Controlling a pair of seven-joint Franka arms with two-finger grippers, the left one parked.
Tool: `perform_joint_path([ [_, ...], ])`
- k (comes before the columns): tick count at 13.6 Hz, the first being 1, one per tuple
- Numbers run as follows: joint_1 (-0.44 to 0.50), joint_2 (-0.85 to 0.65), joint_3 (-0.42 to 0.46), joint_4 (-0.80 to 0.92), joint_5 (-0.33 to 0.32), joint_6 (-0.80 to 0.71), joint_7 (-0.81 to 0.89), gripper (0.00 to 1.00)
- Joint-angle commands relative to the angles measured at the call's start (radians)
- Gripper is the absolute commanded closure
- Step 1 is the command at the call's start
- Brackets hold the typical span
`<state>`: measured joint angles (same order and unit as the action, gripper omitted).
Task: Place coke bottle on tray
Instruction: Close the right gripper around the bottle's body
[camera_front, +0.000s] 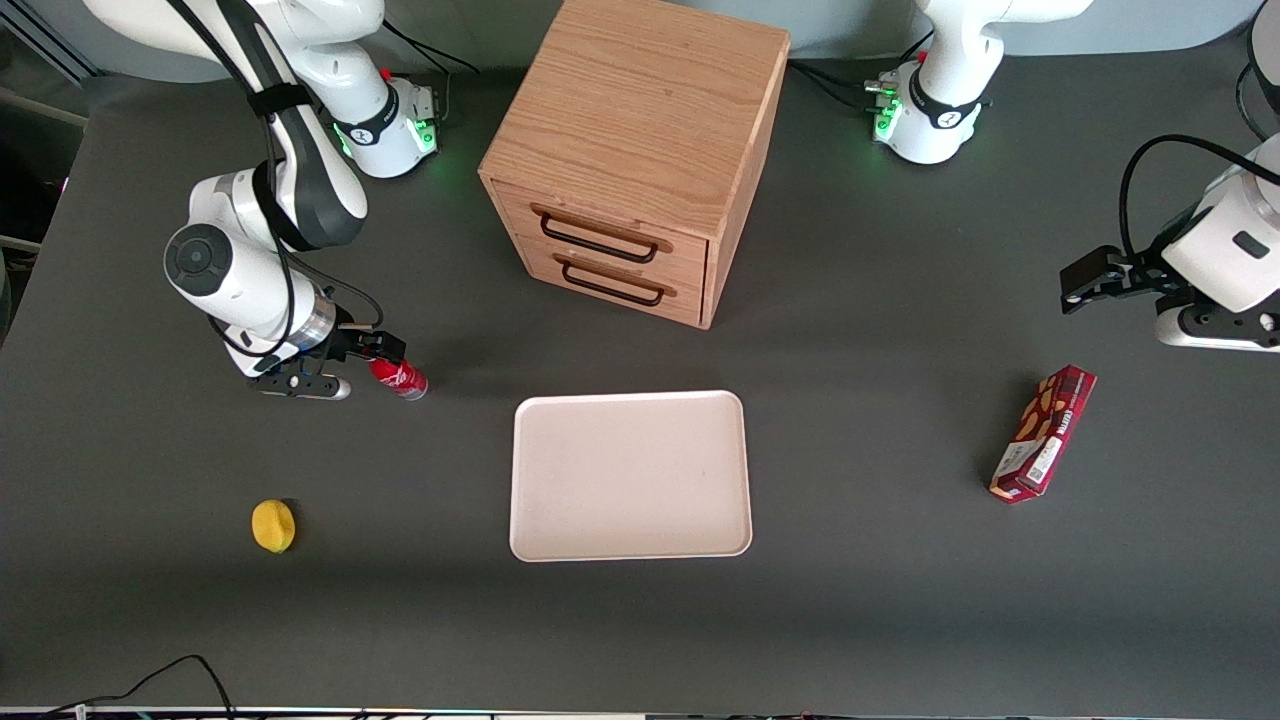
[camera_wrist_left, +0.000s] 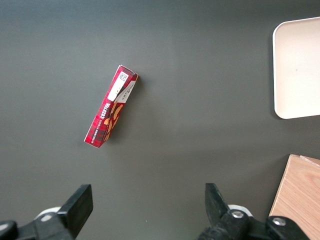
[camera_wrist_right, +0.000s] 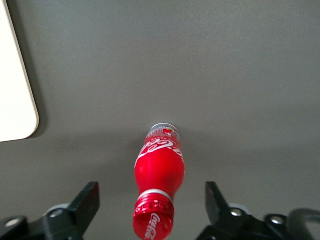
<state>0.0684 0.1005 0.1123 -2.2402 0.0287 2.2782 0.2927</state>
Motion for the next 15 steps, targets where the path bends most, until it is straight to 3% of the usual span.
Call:
perform_joint_path([
  [1, 0.004, -0.015, 0.0, -0.022, -0.009, 0.017, 0.014, 1.0],
  [8, 0.002, -0.045, -0.002, 0.029, -0.013, -0.072, -0.039, 1.0],
  [10, -0.004, -0.057, -0.006, 0.153, -0.013, -0.234, -0.061, 1.0],
  [15, 0.001, 0.02, -0.017, 0.647, -0.01, -0.673, -0.087, 1.0],
])
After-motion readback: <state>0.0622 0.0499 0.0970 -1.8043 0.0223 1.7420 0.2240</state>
